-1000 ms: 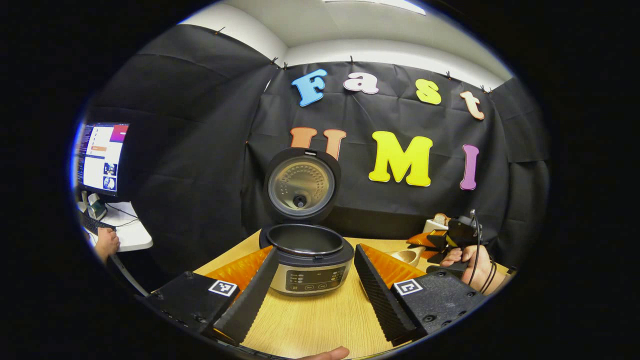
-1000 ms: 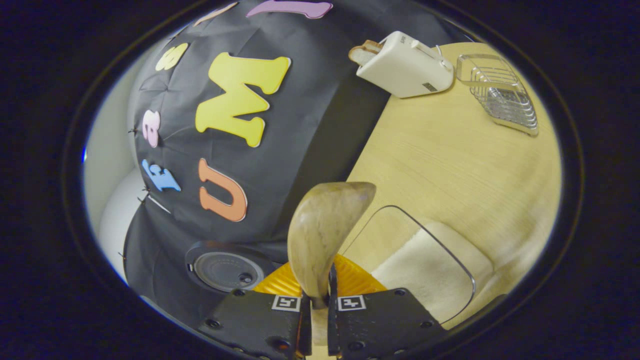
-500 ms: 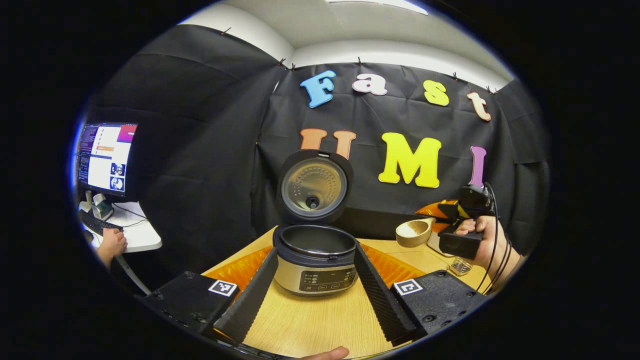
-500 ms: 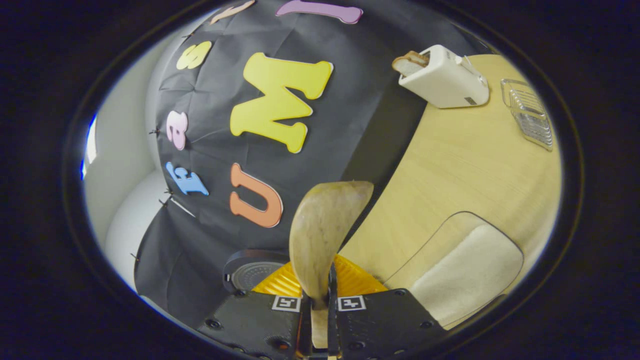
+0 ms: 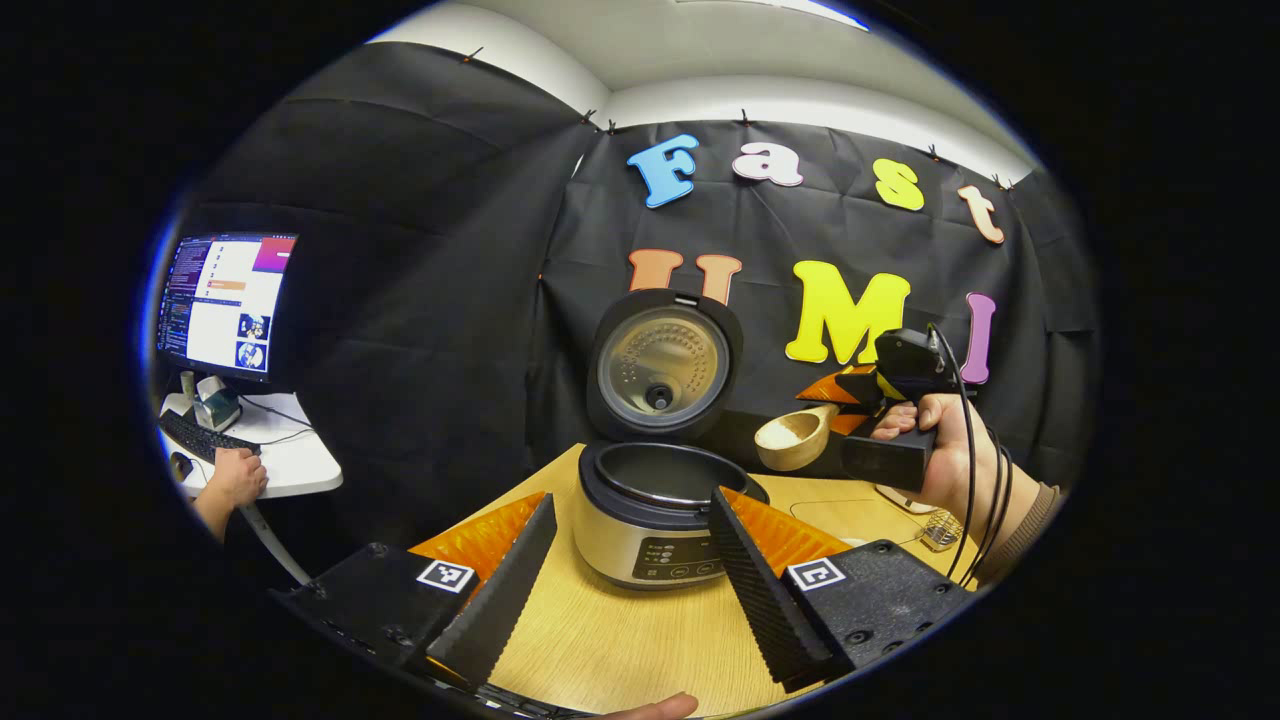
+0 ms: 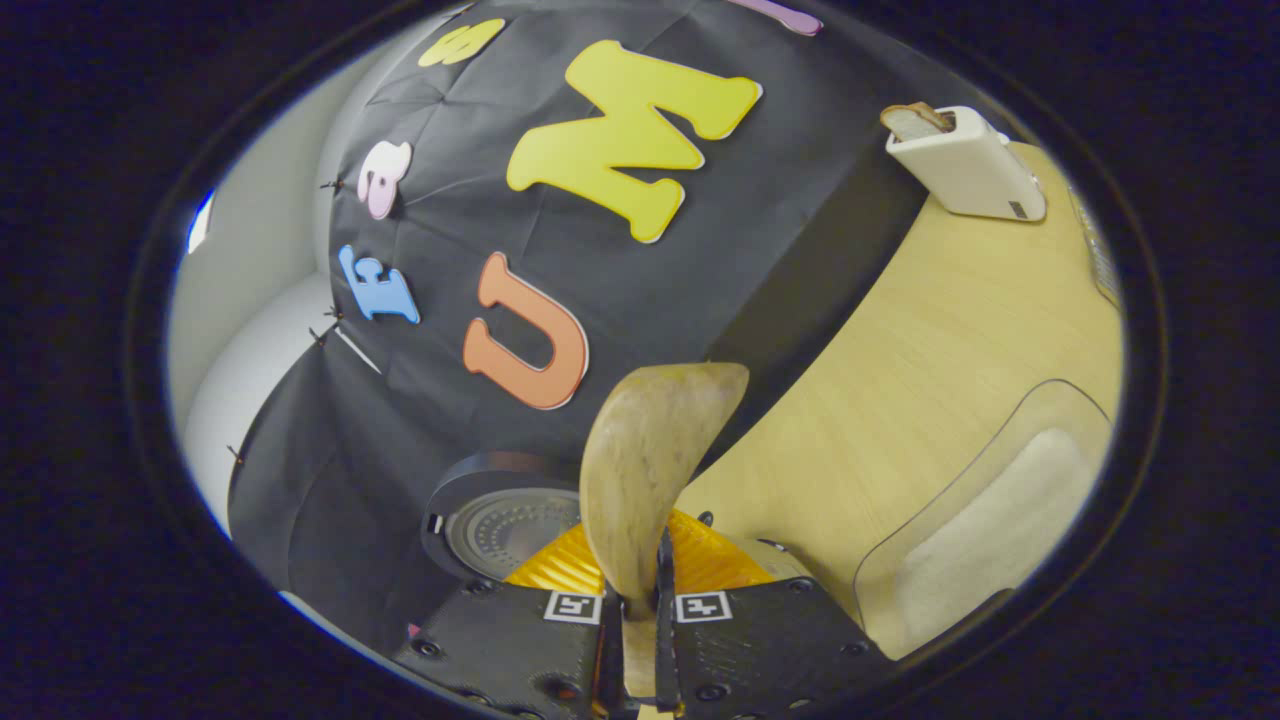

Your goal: Close the left gripper, press the button to open the rice cooker; take a wooden spoon from the chopstick holder with the right hand, scoop a spoonful of rice and pour it into the rice cooker, then put the wooden spoon back into the chopstick holder.

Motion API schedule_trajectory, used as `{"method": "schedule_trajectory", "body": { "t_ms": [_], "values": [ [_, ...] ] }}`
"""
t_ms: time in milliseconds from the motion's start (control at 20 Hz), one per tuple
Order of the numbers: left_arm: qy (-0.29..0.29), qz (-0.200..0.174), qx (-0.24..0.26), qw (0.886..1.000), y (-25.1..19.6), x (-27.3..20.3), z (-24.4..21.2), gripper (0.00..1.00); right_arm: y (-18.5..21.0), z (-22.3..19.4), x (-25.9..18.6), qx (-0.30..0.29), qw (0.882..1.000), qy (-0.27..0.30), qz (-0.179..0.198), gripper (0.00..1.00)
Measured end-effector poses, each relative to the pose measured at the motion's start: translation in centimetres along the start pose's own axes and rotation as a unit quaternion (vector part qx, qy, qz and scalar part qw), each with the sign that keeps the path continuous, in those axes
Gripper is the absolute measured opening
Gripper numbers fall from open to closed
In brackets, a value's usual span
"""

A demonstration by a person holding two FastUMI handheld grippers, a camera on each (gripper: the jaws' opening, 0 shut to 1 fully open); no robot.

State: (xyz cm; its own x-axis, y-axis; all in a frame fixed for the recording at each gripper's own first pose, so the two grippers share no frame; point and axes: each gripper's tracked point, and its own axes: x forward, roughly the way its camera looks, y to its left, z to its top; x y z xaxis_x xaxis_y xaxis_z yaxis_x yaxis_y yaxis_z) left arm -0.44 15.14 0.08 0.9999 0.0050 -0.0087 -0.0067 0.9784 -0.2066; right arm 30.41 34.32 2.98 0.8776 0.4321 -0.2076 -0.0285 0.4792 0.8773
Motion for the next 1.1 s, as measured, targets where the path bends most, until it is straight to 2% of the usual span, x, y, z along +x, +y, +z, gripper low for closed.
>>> {"method": "schedule_trajectory", "body": {
  "t_ms": [250,400,700,950,1100],
  "values": [
    [0.001,0.009,-0.004,1.000,1.2,0.1,0.0,0.98,1.8,-3.1,3.5,-0.054,0.998,0.010,-0.011,0.12],
    [0.000,0.021,-0.010,1.000,2.7,0.0,0.0,0.98,2.7,-4.1,5.5,-0.108,0.994,0.007,-0.021,0.12],
    [0.008,0.018,-0.033,0.999,3.4,0.4,-0.4,0.96,3.5,-5.9,7.6,-0.206,0.978,0.001,-0.044,0.12],
    [0.009,0.024,-0.024,0.999,3.7,0.3,-0.4,0.96,3.5,-6.3,8.4,-0.259,0.964,-0.009,-0.059,0.14],
    [0.011,0.026,-0.022,0.999,3.7,0.3,-0.5,0.96,3.7,-6.2,8.5,-0.300,0.951,-0.021,-0.068,0.12]
  ]
}}
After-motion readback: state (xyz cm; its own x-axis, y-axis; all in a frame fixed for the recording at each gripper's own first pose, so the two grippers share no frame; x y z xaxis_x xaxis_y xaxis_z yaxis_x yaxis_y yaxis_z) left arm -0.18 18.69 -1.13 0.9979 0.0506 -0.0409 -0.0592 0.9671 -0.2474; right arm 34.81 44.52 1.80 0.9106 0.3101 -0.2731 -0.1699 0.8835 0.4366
